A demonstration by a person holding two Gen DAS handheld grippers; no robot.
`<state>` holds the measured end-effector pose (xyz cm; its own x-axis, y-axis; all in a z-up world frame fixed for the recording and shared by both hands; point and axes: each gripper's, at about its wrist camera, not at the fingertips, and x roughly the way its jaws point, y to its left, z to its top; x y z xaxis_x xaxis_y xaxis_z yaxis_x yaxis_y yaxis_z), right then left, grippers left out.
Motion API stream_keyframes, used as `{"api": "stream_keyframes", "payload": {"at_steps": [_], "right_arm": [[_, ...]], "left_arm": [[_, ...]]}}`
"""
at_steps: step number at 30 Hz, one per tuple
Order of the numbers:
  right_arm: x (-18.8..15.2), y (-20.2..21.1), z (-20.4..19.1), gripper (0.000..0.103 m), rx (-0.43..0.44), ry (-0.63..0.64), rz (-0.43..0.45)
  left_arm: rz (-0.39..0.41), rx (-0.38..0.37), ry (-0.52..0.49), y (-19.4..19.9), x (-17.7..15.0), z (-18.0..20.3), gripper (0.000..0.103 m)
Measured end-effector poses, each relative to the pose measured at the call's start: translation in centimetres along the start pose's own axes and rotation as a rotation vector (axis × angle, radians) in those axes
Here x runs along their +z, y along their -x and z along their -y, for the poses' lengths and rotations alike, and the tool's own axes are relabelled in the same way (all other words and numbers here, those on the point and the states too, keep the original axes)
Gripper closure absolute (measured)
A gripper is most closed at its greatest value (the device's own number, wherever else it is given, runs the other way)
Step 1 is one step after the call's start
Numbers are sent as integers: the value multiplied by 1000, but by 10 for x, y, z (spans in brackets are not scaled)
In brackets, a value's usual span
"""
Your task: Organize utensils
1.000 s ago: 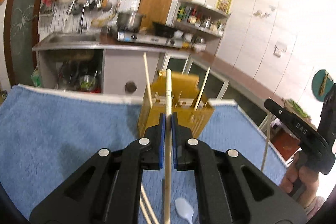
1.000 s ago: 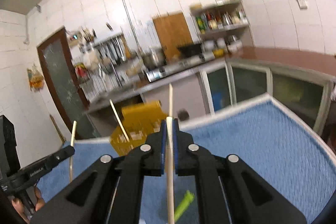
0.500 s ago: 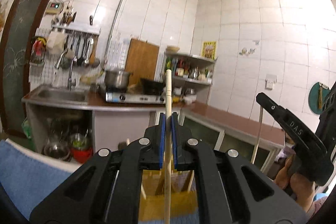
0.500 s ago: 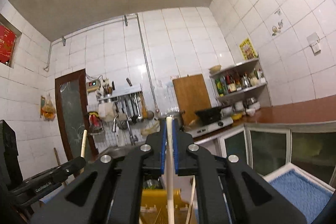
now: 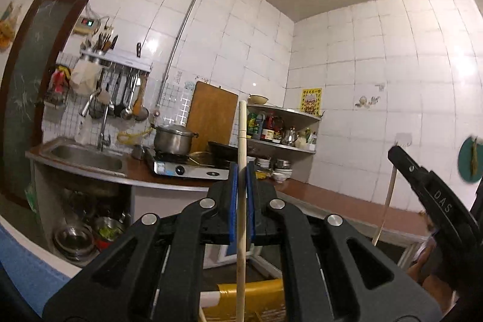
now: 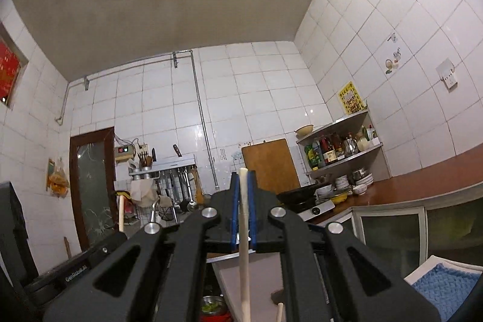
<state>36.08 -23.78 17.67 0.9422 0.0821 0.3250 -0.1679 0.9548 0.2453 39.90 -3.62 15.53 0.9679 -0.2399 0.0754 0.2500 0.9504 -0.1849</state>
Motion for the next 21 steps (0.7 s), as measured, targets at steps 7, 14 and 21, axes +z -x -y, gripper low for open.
{"api": "stream_keyframes", "payload": {"at_steps": [7,14,21], "right_arm": [[-21,-1,5,97,6,35,-60],[-40,5,11,97,18,75,-148],[-53,9,20,97,24,93,-244]], "left_arm": [[-64,5,-29,-4,-29,-4,99],[-124,9,-45,9,-41,-7,99],[-146,10,-68,31,-35,-4,99]]}}
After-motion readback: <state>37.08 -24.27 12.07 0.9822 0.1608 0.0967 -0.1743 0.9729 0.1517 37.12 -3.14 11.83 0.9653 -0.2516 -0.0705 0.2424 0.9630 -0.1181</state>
